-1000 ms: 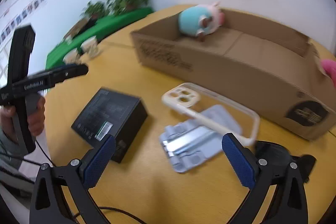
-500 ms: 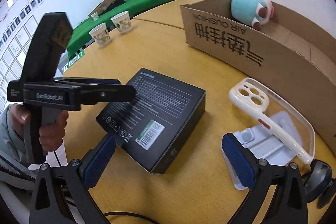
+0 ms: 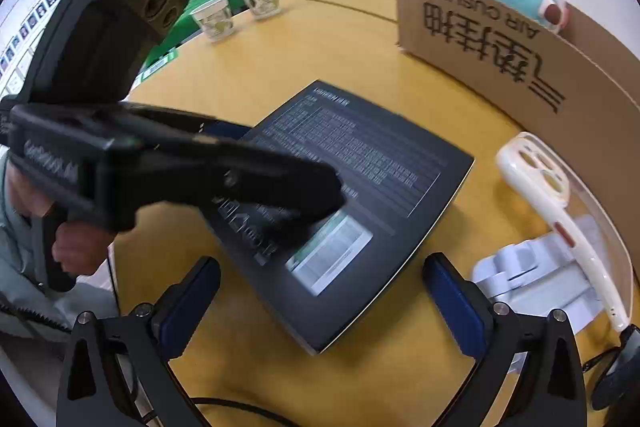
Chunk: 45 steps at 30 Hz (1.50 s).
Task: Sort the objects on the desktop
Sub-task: 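Grasp the black UGREEN box between both tools, then lift the black box with both tools and lower it into the cardboard box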
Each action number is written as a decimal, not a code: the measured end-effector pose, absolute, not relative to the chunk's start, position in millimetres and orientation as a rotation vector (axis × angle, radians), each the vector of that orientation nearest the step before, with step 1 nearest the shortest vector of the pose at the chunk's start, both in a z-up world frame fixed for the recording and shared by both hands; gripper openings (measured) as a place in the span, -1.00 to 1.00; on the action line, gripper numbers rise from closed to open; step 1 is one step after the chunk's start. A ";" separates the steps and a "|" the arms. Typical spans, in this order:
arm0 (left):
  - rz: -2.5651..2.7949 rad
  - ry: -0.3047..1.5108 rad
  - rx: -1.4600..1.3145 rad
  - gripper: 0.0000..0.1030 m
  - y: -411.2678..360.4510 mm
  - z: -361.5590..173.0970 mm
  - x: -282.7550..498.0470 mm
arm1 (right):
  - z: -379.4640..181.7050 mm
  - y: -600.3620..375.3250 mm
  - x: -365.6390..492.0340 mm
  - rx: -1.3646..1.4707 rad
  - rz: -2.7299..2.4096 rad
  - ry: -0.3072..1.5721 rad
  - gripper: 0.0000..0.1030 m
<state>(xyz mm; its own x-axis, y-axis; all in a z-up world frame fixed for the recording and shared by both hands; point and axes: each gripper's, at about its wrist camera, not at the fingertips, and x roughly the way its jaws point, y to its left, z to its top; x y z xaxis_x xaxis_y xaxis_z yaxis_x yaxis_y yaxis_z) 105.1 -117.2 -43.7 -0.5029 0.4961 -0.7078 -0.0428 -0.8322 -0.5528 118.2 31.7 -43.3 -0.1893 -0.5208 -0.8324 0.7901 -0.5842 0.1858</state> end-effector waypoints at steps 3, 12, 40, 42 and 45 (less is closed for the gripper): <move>2.363 -0.696 -1.347 0.40 -114.8 -43.7 102.5 | -44.1 37.6 119.9 1.146 -1.899 0.343 0.99; 2.419 -0.592 -1.241 0.40 -105.5 -13.0 95.6 | -10.9 49.6 122.6 0.988 -2.039 0.370 0.86; 2.525 -0.130 -0.440 0.40 6.9 249.4 -106.4 | 239.2 158.4 -75.6 0.466 -2.487 0.500 0.86; 2.522 -0.167 -0.487 0.40 4.5 237.6 -128.2 | 229.9 154.8 -99.3 0.505 -2.463 0.477 0.86; 2.535 -0.202 -0.577 0.40 5.2 213.0 -159.8 | 208.7 160.4 -136.8 0.572 -2.421 0.450 0.86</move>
<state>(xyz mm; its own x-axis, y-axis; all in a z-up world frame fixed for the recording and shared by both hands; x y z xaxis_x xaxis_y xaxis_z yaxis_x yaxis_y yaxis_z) -159.8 5.2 213.0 -0.7696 0.5269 -0.3606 -0.4632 -0.8495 -0.2527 -136.8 160.4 208.7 -0.7247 -0.4779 -0.4964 0.6243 -0.7603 -0.1795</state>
